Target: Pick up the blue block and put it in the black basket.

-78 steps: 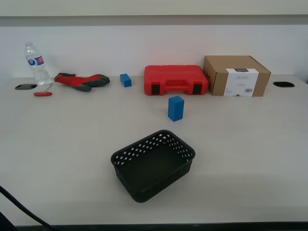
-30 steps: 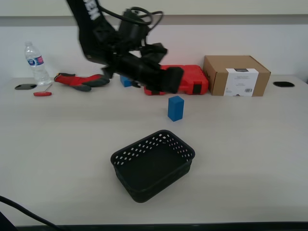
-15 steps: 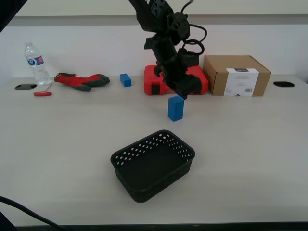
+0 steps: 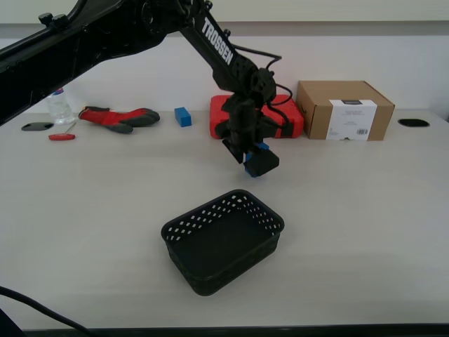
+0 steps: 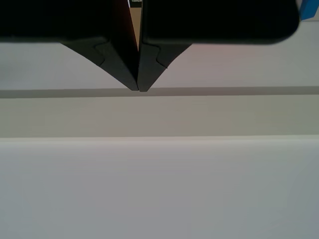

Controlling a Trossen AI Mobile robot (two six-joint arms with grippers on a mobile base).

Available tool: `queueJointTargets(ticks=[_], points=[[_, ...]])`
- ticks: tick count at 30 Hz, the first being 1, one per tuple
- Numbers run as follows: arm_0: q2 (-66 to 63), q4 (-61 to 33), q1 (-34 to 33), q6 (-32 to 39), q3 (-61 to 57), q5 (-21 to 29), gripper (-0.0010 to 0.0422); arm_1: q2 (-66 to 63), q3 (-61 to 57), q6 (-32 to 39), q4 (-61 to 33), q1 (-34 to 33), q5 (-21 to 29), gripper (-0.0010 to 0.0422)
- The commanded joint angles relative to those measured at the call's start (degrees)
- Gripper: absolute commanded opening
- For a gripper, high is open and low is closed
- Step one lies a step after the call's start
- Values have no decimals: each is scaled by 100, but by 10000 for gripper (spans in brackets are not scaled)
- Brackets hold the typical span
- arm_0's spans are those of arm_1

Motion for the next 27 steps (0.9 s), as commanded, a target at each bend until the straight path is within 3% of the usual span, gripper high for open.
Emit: queueJointTargets(ticks=[1,4,9,14,18,20,24,27], points=[[0,22,2,2,7,0,0,-203,262,9,-122,15,275,112],[0,17,2,2,7,0,0,-490,310,192,-105,46,765,-9],[0,20,2,0,7,0,0,-730,310,190,-315,59,848,-2],[0,20,2,0,7,0,0,-1266,190,507,-2068,57,857,-2],[0,20,2,0,7,0,0,-2048,-841,483,-2885,66,1088,-2],[0,17,2,0,7,0,0,-2496,-1687,479,-2736,42,1294,-2],[0,22,2,0,7,0,0,-3506,-3882,195,-1290,-103,1384,-2],[0,17,2,0,7,0,0,-3869,-4957,20,-267,-227,1888,-1]])
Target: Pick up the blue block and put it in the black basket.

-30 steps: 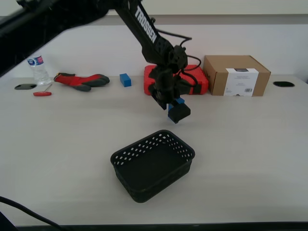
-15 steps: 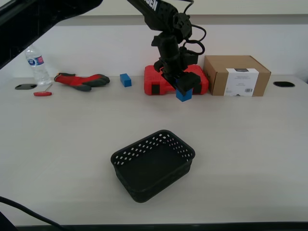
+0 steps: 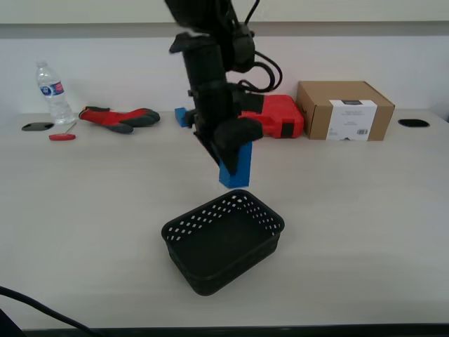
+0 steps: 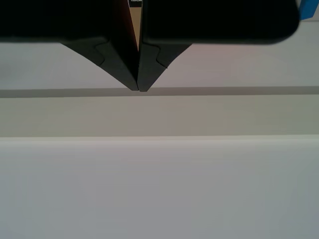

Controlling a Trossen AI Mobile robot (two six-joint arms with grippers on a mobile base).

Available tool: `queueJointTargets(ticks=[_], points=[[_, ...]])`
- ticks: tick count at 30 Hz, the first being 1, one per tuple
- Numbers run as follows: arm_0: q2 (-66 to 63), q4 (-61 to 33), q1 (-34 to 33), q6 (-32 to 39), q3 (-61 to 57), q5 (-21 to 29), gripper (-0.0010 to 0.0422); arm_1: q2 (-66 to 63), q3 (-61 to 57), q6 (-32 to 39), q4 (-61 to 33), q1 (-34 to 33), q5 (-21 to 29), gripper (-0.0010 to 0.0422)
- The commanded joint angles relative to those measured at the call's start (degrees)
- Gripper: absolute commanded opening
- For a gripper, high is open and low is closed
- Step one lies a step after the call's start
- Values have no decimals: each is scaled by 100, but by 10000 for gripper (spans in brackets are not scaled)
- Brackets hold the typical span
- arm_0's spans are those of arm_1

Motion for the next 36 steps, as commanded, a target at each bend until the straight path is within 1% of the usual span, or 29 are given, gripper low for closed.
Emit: queueJointTargets(ticks=[1,5,7,9,11,12,13,15,16,18,19,20,22,23,25,26,27,28,29,30,32,33,36], points=[[0,20,2,0,7,2,0,-173,-861,-278,870,-127,374,-1],[0,13,2,0,7,2,0,7,-1440,-444,1773,-216,348,0],[0,20,2,2,7,0,0,37,-1475,-415,1735,-221,367,3],[0,22,2,0,7,2,0,35,-1475,-404,1620,-221,389,21],[0,20,2,0,7,0,0,37,-1478,-404,1482,-221,389,70],[0,22,2,2,7,2,0,37,-1488,-411,1456,-221,385,105],[0,24,2,0,7,2,0,37,-1491,-476,1408,-221,387,150],[0,22,2,0,7,2,0,37,-1491,-511,1331,-221,385,224],[0,22,2,2,7,0,0,37,-1491,-605,1263,-221,385,288],[0,22,2,0,7,2,0,35,-1475,-811,1154,-221,382,369],[0,24,0,2,7,0,0,35,-1447,-841,1012,-221,380,402],[0,22,2,2,7,0,0,35,-1408,-826,815,-221,398,407],[0,22,2,2,7,2,0,31,-1263,-765,393,-219,409,341],[0,22,2,0,7,2,0,22,-1172,-769,170,-216,407,298],[0,22,2,2,7,2,0,-116,-879,-776,-514,-197,404,190],[0,20,2,2,7,2,0,-297,-780,-772,-623,-199,404,133],[0,22,2,2,7,2,0,-492,-772,-772,-555,-199,404,89],[0,22,2,2,7,2,0,-647,-772,-772,-437,-199,398,54],[0,22,2,0,7,2,0,-874,-774,-769,-306,-197,321,3],[0,24,0,0,7,2,0,-1069,-772,-782,-205,-195,201,-2],[0,24,2,0,7,2,0,-1392,-776,-769,44,-195,-282,-2],[0,22,2,0,7,2,0,-1434,-778,-769,98,-195,-365,0],[0,20,0,0,7,2,0,-1394,-787,-772,131,-186,-367,-2]])
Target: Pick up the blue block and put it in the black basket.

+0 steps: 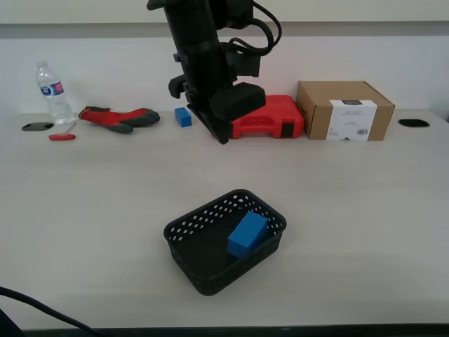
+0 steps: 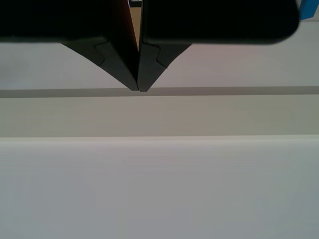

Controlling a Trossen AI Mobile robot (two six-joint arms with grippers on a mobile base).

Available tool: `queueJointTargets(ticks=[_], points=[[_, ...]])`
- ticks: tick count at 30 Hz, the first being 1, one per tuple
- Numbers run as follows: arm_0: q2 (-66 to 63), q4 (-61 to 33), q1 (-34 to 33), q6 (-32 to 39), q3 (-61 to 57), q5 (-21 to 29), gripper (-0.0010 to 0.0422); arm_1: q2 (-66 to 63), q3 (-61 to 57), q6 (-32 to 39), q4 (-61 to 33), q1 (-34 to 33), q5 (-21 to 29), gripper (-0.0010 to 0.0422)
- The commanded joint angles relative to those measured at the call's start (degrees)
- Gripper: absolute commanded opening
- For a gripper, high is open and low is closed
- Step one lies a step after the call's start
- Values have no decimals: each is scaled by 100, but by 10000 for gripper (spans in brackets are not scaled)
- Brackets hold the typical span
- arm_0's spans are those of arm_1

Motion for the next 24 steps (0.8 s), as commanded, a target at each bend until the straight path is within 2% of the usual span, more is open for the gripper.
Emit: queueJointTargets(ticks=[1,24], points=[[0,20,4,0,7,0,0,52,-15,7,-11,4,-2,-2],[0,20,4,0,7,0,0,46,-17,9,125,9,-7,0]])
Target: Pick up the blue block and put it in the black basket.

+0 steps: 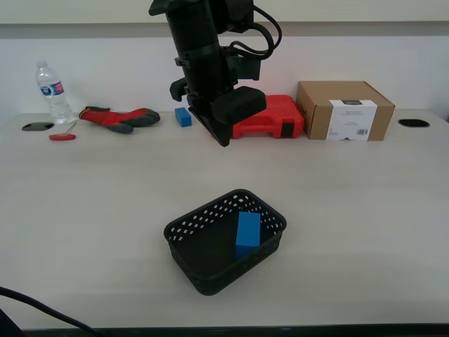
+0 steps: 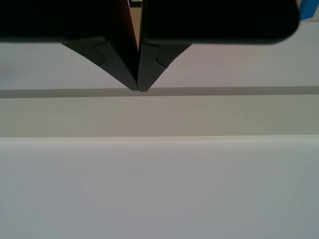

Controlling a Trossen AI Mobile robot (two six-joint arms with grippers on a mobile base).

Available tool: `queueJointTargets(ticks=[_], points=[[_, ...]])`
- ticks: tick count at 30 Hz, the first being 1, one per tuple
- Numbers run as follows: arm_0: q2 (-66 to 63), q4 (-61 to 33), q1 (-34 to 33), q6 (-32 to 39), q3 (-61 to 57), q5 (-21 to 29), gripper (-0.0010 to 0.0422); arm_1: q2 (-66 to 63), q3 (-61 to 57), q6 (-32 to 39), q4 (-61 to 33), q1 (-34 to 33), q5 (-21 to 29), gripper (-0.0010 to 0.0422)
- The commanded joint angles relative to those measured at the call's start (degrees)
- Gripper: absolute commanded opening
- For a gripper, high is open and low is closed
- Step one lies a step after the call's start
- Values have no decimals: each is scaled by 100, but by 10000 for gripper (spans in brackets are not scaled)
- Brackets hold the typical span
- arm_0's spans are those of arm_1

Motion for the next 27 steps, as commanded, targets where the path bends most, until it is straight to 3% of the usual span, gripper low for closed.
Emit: queueJointTargets(ticks=[1,27], points=[[0,22,0,2,7,0,0,-2,0,7,22,2,2,0],[0,22,0,0,7,0,0,-2,0,7,83,2,2,0]])
